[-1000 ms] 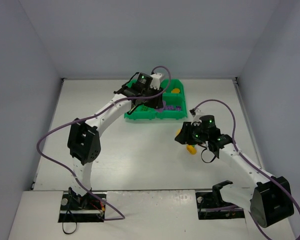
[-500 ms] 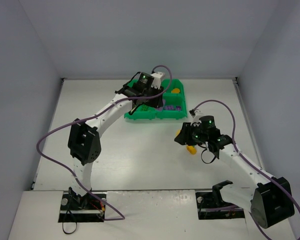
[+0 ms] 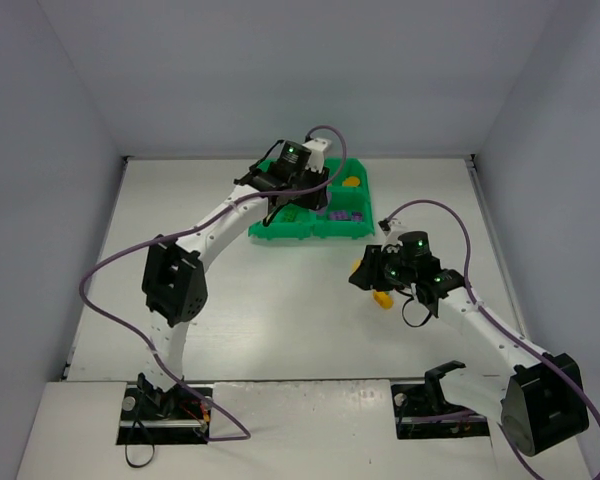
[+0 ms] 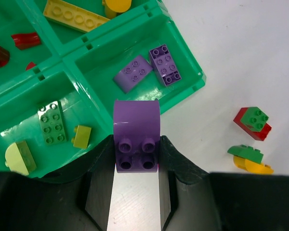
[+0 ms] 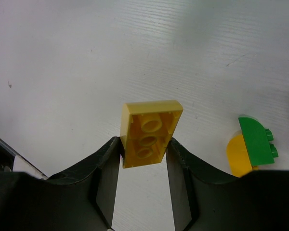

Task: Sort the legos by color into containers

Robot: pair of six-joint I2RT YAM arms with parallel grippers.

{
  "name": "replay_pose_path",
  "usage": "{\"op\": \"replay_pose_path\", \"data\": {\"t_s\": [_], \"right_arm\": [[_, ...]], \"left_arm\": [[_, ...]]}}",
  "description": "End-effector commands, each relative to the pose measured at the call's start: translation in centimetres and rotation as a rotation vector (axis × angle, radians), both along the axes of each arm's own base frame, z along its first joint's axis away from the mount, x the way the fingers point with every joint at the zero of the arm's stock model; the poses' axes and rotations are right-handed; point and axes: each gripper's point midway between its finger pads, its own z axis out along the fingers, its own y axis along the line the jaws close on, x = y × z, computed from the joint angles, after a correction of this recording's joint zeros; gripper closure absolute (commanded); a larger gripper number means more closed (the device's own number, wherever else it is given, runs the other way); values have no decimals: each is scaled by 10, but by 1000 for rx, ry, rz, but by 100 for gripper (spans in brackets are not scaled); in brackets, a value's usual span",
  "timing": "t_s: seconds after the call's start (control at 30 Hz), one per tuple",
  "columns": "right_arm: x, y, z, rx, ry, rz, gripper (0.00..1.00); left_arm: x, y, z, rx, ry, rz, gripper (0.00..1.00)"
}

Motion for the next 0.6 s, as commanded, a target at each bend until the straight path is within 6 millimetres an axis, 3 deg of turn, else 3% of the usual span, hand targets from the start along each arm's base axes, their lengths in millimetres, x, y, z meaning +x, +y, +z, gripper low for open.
{"op": "replay_pose_path", "data": {"t_s": [0.0,0.4,0.57], "right_arm": [[10,7,15,19,-54,15,100],[9,9,19,30,-56,21,100],[10,9,21,28,-61,22,100]], "left_arm": [[24,-10,30,-38,-124,16,100],[56,-36,23,-84,-154,25,100],[59,-45,17,-98,-148,14,86]]}}
